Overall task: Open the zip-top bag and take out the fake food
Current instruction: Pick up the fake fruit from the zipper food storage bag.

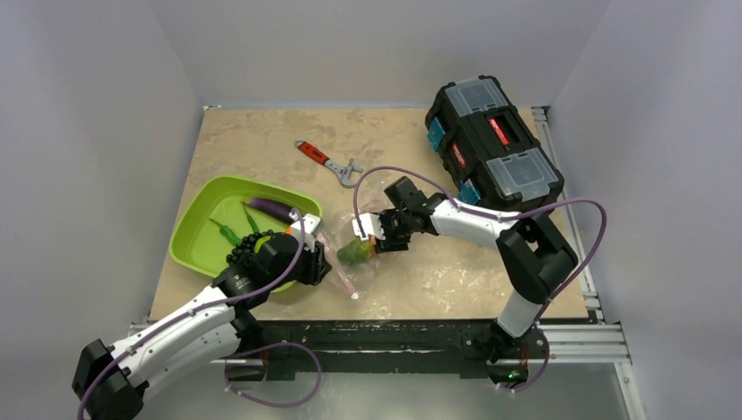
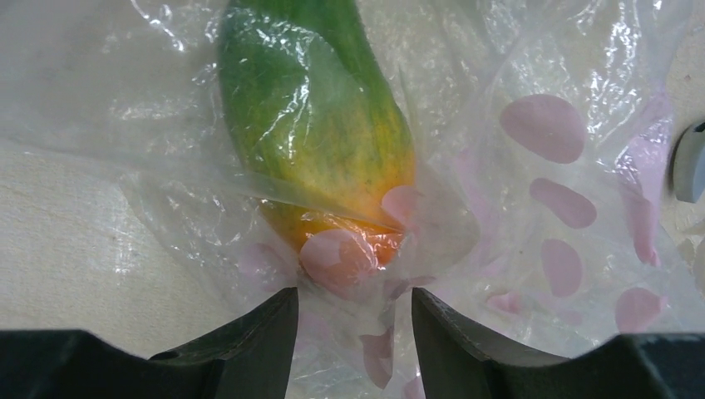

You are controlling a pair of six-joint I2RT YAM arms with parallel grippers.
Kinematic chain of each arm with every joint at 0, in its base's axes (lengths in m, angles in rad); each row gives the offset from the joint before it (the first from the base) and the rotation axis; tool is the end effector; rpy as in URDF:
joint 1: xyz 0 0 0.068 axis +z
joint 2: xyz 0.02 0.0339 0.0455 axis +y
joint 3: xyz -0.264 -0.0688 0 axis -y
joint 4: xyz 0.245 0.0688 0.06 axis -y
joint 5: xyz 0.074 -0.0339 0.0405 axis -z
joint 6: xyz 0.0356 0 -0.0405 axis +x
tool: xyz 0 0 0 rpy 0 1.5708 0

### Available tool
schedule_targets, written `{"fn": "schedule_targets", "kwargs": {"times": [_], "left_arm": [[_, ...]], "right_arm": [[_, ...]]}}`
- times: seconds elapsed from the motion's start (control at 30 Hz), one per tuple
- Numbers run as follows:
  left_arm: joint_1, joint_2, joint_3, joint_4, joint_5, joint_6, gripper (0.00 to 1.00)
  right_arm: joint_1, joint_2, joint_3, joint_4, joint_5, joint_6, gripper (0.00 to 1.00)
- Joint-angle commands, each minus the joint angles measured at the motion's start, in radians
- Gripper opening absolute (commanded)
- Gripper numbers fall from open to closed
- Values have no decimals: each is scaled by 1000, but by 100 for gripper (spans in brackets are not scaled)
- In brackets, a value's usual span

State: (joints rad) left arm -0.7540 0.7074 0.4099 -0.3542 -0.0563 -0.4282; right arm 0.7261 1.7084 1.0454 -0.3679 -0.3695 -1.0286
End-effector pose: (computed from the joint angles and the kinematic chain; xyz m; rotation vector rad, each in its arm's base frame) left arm 0.1167 -0.1069 0.2042 0.3392 2.2603 -0.5768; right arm 0.2467 0.2363 0.1796 -2.0315 1.5182 0.3623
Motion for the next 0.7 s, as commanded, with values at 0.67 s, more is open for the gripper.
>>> {"fn": "schedule_targets", "kwargs": {"times": [0.67], "left_arm": [[-35, 218, -55, 491, 144, 300, 48]], "right_arm": [[-84, 132, 242, -230, -242, -143, 51]]}}
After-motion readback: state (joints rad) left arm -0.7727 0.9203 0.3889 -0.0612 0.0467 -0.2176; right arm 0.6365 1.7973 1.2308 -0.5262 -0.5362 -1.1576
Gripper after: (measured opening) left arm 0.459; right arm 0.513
